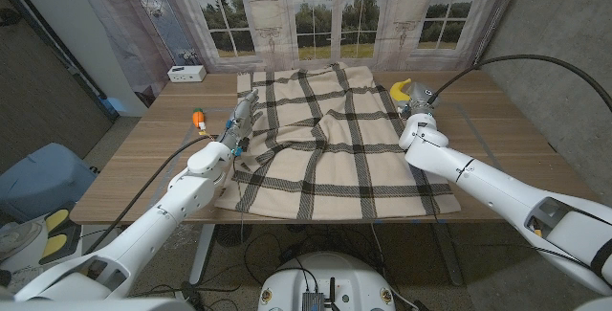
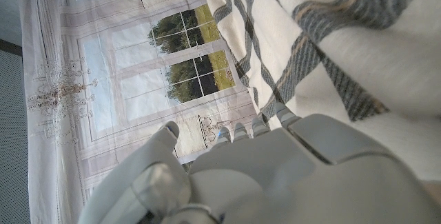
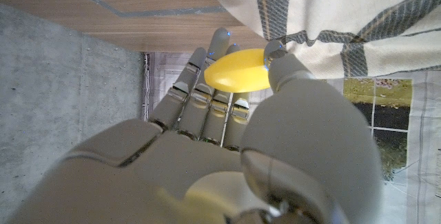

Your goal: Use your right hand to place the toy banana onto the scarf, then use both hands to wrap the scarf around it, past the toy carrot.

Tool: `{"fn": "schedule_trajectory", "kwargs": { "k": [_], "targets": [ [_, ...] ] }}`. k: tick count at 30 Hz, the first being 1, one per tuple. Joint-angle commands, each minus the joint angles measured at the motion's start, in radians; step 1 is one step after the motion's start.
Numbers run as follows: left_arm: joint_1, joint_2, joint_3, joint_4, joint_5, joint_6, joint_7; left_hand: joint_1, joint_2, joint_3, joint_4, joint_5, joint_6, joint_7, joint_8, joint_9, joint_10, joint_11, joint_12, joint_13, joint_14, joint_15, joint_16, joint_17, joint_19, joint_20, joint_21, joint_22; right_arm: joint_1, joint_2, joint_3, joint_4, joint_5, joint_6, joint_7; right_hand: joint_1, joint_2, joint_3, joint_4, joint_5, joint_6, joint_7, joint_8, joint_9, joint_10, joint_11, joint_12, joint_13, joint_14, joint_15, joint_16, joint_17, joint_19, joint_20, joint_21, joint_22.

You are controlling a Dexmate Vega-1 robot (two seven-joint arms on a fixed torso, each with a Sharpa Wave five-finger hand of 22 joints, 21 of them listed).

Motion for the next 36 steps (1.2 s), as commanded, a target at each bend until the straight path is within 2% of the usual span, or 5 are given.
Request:
{"fn": "schedule_trajectory", "kwargs": {
  "k": [1,21,28,36],
  "targets": [
    [0.018,0.005,-0.006,-0.015,-0.004,-0.007,0.003,-0.001,0.005,0.003,-0.004,0.003,-0.006,-0.001,-0.002,0.002,-0.086,0.007,0.002,0.005,-0.111,0.005,0.0,0.005,-0.001,0.001,-0.004,0.005,-0.005,-0.013,-0.018,-0.035,-0.063,0.075,0.062,0.071,0.083,0.047,0.041,0.004,0.105,-0.091,-0.003,0.002,0.126,-0.115,0.028,0.002,0.023,-0.129,-0.008,0.005,-0.003,0.001,0.007,0.002],
    [0.043,0.017,-0.017,-0.03,-0.014,-0.016,0.0,0.001,0.005,0.003,-0.007,0.002,-0.005,-0.001,-0.001,0.002,-0.086,0.007,0.002,0.005,-0.111,0.006,0.0,0.005,0.0,0.002,-0.008,0.006,-0.015,-0.016,-0.033,-0.078,-0.161,0.177,0.157,0.073,0.081,0.046,0.043,0.004,0.11,-0.093,-0.01,0.003,0.125,-0.117,0.036,0.001,0.031,-0.129,-0.021,0.018,-0.003,-0.002,0.015,0.001],
    [0.045,0.02,-0.018,-0.03,-0.016,-0.017,-0.004,0.001,0.005,0.003,-0.008,0.002,-0.006,-0.001,-0.002,0.002,-0.086,0.009,0.002,0.005,-0.112,0.006,-0.001,0.005,0.001,0.002,-0.009,0.006,-0.023,-0.017,-0.033,-0.088,-0.186,0.216,0.187,0.074,0.08,0.046,0.043,0.004,0.111,-0.091,-0.011,0.003,0.125,-0.11,0.037,-0.002,0.032,-0.13,-0.027,0.021,-0.004,-0.003,0.018,0.001],
    [0.043,0.021,-0.018,-0.026,-0.019,-0.016,-0.012,0.002,0.006,0.003,-0.01,0.001,-0.005,-0.001,-0.001,0.002,-0.086,0.007,0.002,0.005,-0.111,0.006,-0.001,0.005,0.002,0.001,-0.01,0.006,-0.029,-0.018,-0.03,-0.094,-0.2,0.278,0.225,0.075,0.08,0.046,0.043,0.004,0.111,-0.092,-0.014,0.003,0.126,-0.12,0.041,-0.002,0.034,-0.13,-0.033,0.027,-0.006,-0.004,0.021,0.001]
  ]
}}
